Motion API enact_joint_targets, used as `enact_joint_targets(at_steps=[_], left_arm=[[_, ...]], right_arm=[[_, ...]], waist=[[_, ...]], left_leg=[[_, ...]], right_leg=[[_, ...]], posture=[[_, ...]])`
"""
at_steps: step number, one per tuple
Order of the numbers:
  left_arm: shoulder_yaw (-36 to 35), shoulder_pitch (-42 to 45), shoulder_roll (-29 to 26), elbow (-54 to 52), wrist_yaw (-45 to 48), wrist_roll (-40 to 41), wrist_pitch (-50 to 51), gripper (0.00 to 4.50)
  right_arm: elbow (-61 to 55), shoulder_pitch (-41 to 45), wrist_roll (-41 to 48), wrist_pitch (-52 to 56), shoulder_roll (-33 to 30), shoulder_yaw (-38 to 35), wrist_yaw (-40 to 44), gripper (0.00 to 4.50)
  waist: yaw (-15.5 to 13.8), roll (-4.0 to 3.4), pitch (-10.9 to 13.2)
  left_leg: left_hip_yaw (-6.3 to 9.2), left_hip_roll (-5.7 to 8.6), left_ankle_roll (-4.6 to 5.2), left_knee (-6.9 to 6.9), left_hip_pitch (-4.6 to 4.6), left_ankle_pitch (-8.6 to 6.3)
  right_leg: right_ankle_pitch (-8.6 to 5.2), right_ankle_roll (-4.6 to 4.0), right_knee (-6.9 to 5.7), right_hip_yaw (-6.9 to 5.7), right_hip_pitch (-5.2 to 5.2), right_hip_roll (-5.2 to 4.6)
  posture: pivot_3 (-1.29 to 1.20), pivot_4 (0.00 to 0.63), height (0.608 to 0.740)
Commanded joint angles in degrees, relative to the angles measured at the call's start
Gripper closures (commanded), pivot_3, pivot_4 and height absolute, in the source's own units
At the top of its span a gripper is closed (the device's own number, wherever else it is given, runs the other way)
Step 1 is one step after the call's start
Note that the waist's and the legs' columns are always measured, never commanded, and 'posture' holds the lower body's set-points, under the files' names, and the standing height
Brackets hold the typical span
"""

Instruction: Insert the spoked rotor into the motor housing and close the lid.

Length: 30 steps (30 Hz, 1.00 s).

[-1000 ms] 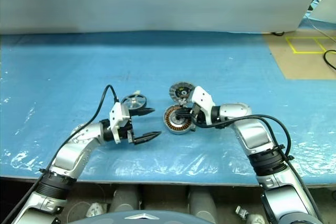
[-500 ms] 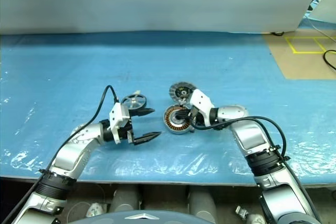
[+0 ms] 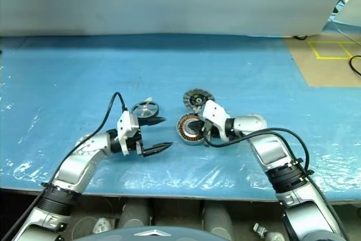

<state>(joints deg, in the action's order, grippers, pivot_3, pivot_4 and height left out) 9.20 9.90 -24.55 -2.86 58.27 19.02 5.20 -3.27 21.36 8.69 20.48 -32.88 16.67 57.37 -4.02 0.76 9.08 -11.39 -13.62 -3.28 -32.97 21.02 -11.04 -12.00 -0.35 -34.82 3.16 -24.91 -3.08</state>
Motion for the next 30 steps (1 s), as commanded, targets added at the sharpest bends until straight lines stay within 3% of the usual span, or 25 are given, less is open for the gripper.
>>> enact_joint_targets(at_steps=[1,7,19,30], left_arm=[[-0.4,0.1,-0.2,-1.5,0.2,0.4,-0.5,0.0],[-0.5,0.6,-0.1,-1.1,0.2,0.4,-0.6,0.0],[-2.0,2.4,-0.7,0.5,0.8,1.2,-0.7,0.0],[-7.8,7.0,-2.6,4.4,-0.6,2.8,2.4,0.0]], right_arm=[[0.8,-1.4,0.2,2.7,-0.3,0.5,0.5,4.48],[2.0,-1.5,-0.9,1.9,-0.5,0.9,0.1,4.48],[-0.1,0.2,5.9,1.5,0.5,-5.2,2.1,4.48],[-3.6,-1.4,6.5,2.4,-1.2,-6.4,2.2,4.48]], waist=[[0.1,0.0,0.0],[0.1,0.0,0.0],[0.1,0.0,0.0],[0.1,-0.01,0.0]], left_leg=[[0.0,0.0,0.01,0.0,-0.03,-0.01],[0.0,0.0,0.05,-0.01,-0.06,-0.03],[0.0,-0.01,0.04,0.0,0.1,-0.02],[0.0,-0.01,0.01,0.0,0.12,0.0]], right_leg=[[0.0,0.0,-0.02,0.01,0.01,0.0],[0.0,0.0,-0.04,0.01,0.04,0.0],[0.0,0.0,-0.02,0.0,-0.11,0.01],[0.0,0.0,-0.02,0.0,-0.14,0.02]], posture=[[0.0,0.15,0.74],[0.0,0.15,0.74],[0.0,0.15,0.74],[0.0,0.15,0.74]])
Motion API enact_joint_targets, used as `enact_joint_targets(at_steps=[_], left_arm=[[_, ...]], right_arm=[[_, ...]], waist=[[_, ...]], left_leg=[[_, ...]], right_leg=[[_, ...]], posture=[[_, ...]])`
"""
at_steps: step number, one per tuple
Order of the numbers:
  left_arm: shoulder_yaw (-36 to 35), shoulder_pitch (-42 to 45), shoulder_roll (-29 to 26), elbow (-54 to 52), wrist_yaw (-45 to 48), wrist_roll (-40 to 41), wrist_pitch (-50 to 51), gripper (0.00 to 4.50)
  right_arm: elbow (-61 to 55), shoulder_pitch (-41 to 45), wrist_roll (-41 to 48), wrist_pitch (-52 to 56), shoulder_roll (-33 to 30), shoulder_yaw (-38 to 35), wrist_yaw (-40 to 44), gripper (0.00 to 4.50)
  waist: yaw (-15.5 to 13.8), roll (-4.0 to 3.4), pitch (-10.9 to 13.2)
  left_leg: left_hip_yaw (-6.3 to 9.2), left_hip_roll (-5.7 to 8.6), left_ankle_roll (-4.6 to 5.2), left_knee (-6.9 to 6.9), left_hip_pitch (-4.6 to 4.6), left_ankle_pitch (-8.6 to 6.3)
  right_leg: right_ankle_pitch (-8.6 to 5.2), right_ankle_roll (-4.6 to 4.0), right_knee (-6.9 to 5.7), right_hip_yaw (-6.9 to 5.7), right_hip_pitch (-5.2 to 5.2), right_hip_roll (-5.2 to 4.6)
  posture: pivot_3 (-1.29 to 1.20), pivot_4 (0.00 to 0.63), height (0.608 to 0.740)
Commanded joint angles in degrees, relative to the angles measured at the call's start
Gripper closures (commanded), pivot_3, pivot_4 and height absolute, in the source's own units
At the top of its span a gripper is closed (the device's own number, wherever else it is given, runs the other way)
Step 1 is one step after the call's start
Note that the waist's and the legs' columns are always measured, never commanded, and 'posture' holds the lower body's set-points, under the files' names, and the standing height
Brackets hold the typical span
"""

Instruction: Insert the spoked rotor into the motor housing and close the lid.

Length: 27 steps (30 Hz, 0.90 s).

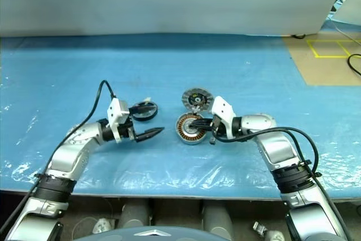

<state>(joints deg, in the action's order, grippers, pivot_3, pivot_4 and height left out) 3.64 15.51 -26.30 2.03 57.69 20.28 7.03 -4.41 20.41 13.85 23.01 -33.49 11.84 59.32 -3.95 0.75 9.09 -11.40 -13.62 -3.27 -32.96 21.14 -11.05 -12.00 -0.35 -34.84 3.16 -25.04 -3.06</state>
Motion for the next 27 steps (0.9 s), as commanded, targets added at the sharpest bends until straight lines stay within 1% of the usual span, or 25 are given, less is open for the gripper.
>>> enact_joint_targets(at_steps=[1,4,5,6,9,18,26,27], left_arm=[[-2.7,1.5,-1.3,-0.5,0.4,1.9,0.8,0.0],[-3.8,2.9,-2.7,0.0,1.5,3.3,2.9,0.0],[-4.2,3.2,-3.2,0.1,2.0,3.8,3.6,0.39],[-4.4,3.6,-3.9,0.7,2.5,3.9,4.0,0.65],[-4.4,5.0,-5.7,2.5,3.9,3.1,4.2,1.65],[-2.2,11.3,-9.9,10.7,10.0,0.6,6.1,1.65],[1.4,23.5,-11.1,23.0,16.6,-4.0,6.0,1.65],[1.8,24.8,-11.1,24.6,17.3,-4.7,5.5,2.01]], right_arm=[[-2.7,-0.6,1.2,0.0,-0.6,-1.4,0.1,4.48],[-2.6,-0.7,1.0,-0.2,-0.3,-1.2,-0.2,4.48],[-2.7,-0.7,0.9,-0.2,-0.1,-1.1,-0.4,4.5],[-2.9,-0.8,1.0,-0.2,0.1,-1.0,-0.6,4.5],[-3.3,-1.0,1.2,-0.1,0.4,-0.9,-0.9,4.5],[-7.9,-3.1,2.7,2.1,0.3,-1.0,-1.2,4.5],[-9.9,-4.2,3.3,3.1,-0.1,-1.2,-2.1,4.5],[-10.1,-4.3,3.3,3.2,0.0,-1.2,-2.3,4.5]], waist=[[0.0,0.0,0.0],[0.0,0.0,0.0],[0.0,0.0,0.0],[0.0,0.0,0.0],[0.0,0.0,0.0],[-0.1,0.0,0.0],[-0.2,0.0,0.0],[-0.2,0.0,0.0]], left_leg=[[0.0,0.0,0.0,0.0,0.01,0.0],[0.0,0.0,0.0,0.0,0.01,0.0],[0.0,0.0,0.0,0.0,0.01,0.0],[0.0,0.0,0.0,0.0,0.0,0.0],[0.0,0.0,-0.02,0.0,0.0,0.01],[0.0,0.0,-0.04,0.02,0.03,0.02],[0.01,0.01,-0.05,0.0,0.03,0.03],[0.01,0.02,-0.05,0.01,0.03,0.03]], right_leg=[[0.0,0.0,0.01,0.0,0.0,0.0],[0.0,0.0,0.0,0.0,-0.02,0.0],[0.0,0.0,0.0,0.0,-0.02,0.0],[0.0,0.0,-0.01,0.0,-0.02,0.01],[0.0,0.0,-0.02,0.0,-0.02,0.0],[0.0,0.0,0.0,-0.02,-0.03,0.0],[0.0,0.0,-0.03,-0.01,-0.02,-0.01],[0.0,0.0,-0.02,-0.01,-0.02,-0.01]], posture=[[0.0,0.15,0.74],[0.0,0.15,0.74],[0.0,0.15,0.74],[0.0,0.15,0.74],[0.0,0.15,0.74],[0.0,0.15,0.74],[0.0,0.15,0.74],[0.0,0.15,0.74]])
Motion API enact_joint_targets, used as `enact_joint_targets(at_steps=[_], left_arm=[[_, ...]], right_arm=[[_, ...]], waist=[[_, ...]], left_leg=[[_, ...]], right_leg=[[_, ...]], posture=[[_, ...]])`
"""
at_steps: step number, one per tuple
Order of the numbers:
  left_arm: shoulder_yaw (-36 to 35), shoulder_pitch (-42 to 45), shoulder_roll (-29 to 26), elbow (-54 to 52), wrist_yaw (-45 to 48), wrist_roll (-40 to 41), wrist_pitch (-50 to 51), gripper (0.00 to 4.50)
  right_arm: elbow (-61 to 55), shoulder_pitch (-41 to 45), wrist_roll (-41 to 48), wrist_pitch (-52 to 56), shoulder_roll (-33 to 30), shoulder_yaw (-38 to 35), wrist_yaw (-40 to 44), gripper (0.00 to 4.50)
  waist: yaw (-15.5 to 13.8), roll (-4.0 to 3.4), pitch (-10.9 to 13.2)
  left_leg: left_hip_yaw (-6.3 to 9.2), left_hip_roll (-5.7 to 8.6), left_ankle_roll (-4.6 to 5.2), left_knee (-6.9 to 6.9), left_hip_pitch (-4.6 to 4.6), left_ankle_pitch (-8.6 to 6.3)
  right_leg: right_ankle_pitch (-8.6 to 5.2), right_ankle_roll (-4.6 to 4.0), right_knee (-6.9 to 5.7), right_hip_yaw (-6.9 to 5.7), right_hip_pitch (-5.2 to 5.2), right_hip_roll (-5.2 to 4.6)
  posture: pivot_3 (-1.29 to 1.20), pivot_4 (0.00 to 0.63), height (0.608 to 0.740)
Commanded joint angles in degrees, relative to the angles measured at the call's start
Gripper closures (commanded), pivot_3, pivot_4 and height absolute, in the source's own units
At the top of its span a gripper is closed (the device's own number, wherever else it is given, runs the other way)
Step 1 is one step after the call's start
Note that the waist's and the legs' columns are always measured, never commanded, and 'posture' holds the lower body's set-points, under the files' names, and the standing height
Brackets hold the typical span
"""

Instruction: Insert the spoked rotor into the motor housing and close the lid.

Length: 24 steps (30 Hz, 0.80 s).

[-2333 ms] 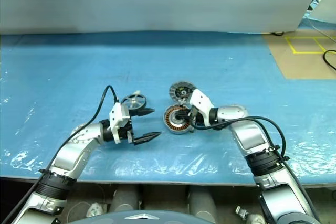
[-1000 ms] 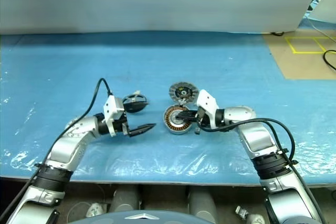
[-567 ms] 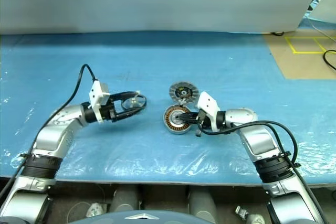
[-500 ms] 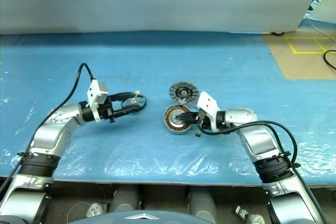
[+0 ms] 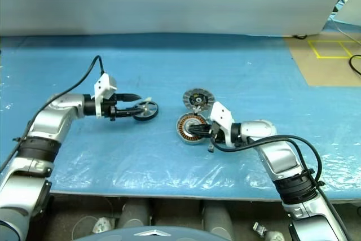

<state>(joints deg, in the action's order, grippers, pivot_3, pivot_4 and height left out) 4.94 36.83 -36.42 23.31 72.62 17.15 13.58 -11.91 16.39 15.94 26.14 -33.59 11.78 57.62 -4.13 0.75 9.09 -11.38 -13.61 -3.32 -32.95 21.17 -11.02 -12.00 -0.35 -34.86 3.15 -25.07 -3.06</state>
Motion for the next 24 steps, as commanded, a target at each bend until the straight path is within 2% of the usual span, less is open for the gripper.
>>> enact_joint_targets(at_steps=[1,3,9,16,24], left_arm=[[1.0,5.1,-1.0,5.3,3.0,-2.5,-1.8,2.21],[2.4,8.2,-1.0,9.0,4.8,-4.4,-2.1,2.83],[8.2,18.4,-0.6,21.3,8.5,-12.5,-2.7,2.83],[10.2,28.8,3.5,32.1,10.7,-17.1,-1.9,2.83],[9.7,31.8,6.2,36.4,12.5,-19.0,-3.4,2.83]], right_arm=[[-2.9,-0.4,1.3,0.2,0.2,-1.2,-0.9,4.5],[-3.5,-0.7,1.4,0.5,0.3,-1.1,-1.4,4.5],[-4.2,-1.3,1.5,0.6,0.7,-1.1,-2.4,4.5],[-4.8,-2.3,1.3,0.7,1.1,-0.8,-3.6,4.5],[-5.8,-3.5,1.3,0.8,1.6,-0.7,-5.0,4.5]], waist=[[0.0,0.0,0.0],[0.0,0.0,0.0],[-0.2,0.02,0.0],[-0.8,0.04,0.0],[-1.1,0.07,0.0]], left_leg=[[0.0,0.0,0.0,0.0,0.0,0.0],[0.0,0.0,0.0,0.0,0.0,0.0],[0.06,0.02,-0.01,0.0,0.04,0.0],[0.14,0.07,-0.02,-0.01,0.1,0.01],[0.27,0.07,-0.02,0.0,0.16,0.01]], right_leg=[[0.0,0.0,0.0,0.0,0.0,0.0],[0.0,0.0,0.01,0.0,-0.01,0.01],[0.0,0.0,0.01,-0.03,0.0,0.0],[0.01,0.01,0.01,-0.07,0.01,-0.04],[0.02,0.02,0.01,-0.12,0.01,-0.03]], posture=[[0.0,0.15,0.74],[0.0,0.15,0.74],[0.0,0.15,0.74],[0.0,0.15,0.74],[0.0,0.15,0.74]])
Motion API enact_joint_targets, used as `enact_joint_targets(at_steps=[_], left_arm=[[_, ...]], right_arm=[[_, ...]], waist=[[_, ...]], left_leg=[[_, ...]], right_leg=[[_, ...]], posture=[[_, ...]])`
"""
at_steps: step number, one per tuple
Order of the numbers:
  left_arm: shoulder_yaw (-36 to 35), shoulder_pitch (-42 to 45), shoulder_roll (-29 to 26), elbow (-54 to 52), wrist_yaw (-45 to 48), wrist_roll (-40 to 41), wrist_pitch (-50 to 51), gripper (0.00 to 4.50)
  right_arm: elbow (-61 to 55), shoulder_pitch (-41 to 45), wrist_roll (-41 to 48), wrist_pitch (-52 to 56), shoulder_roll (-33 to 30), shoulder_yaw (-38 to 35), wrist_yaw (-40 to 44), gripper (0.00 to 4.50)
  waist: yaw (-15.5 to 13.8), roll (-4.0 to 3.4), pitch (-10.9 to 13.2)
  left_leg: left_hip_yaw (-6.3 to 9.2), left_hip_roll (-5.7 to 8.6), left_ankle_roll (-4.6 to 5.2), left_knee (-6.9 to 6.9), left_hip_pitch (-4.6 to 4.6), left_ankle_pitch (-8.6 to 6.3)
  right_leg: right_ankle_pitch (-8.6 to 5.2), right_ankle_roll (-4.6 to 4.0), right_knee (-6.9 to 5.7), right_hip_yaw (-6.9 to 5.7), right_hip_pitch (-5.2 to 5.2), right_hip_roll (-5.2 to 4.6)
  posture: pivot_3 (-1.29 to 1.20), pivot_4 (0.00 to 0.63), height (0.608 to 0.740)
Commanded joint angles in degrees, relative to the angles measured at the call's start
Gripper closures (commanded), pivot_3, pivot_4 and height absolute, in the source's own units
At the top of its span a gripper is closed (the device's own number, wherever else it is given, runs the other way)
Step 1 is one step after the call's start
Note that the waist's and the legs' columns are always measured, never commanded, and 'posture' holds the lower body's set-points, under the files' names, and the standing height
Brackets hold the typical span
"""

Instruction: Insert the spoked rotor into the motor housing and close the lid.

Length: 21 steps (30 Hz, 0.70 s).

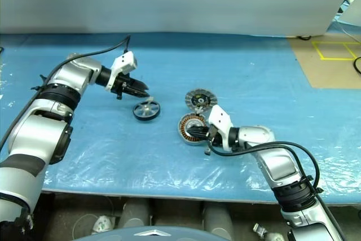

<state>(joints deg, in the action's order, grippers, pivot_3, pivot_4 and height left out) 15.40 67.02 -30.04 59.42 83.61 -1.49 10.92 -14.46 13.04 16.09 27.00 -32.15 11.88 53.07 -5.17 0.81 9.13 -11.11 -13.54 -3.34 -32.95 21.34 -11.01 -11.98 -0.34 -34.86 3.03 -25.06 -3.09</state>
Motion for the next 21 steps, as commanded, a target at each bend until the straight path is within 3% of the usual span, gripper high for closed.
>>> enact_joint_targets(at_steps=[1,3,7,21], left_arm=[[-0.7,1.7,-0.2,0.4,1.6,-0.6,-0.8,2.83],[-0.6,1.7,-0.4,0.4,1.8,-1.0,-0.7,2.83],[-1.2,1.4,-0.4,-0.9,2.8,-0.8,-0.1,1.91],[1.4,-1.2,-0.9,-4.3,5.1,-3.9,1.1,1.91]], right_arm=[[-3.4,-0.3,1.1,-0.1,0.2,-0.8,-0.6,4.5],[-3.5,-0.5,1.1,-0.2,0.2,-0.7,-0.8,4.5],[-3.2,-0.5,0.9,-0.4,0.4,-0.4,-1.0,4.5],[-3.3,-0.6,0.8,-0.2,1.1,-0.1,-1.4,4.5]], waist=[[-0.2,0.03,0.0],[-0.4,0.05,0.0],[-0.5,0.06,0.0],[-0.4,0.07,0.0]], left_leg=[[0.01,0.0,0.0,0.0,0.0,0.0],[0.06,0.0,0.0,-0.01,0.04,0.0],[0.12,0.03,0.0,-0.02,0.08,0.0],[0.2,0.02,0.0,-0.02,0.13,0.0]], right_leg=[[0.0,0.0,0.0,0.0,0.0,0.0],[0.0,0.0,0.0,-0.01,0.01,-0.01],[0.0,0.0,0.0,-0.03,0.02,-0.06],[0.0,-0.01,0.01,-0.13,0.02,-0.06]], posture=[[0.0,0.15,0.74],[0.0,0.15,0.74],[0.0,0.15,0.74],[0.0,0.15,0.74]])
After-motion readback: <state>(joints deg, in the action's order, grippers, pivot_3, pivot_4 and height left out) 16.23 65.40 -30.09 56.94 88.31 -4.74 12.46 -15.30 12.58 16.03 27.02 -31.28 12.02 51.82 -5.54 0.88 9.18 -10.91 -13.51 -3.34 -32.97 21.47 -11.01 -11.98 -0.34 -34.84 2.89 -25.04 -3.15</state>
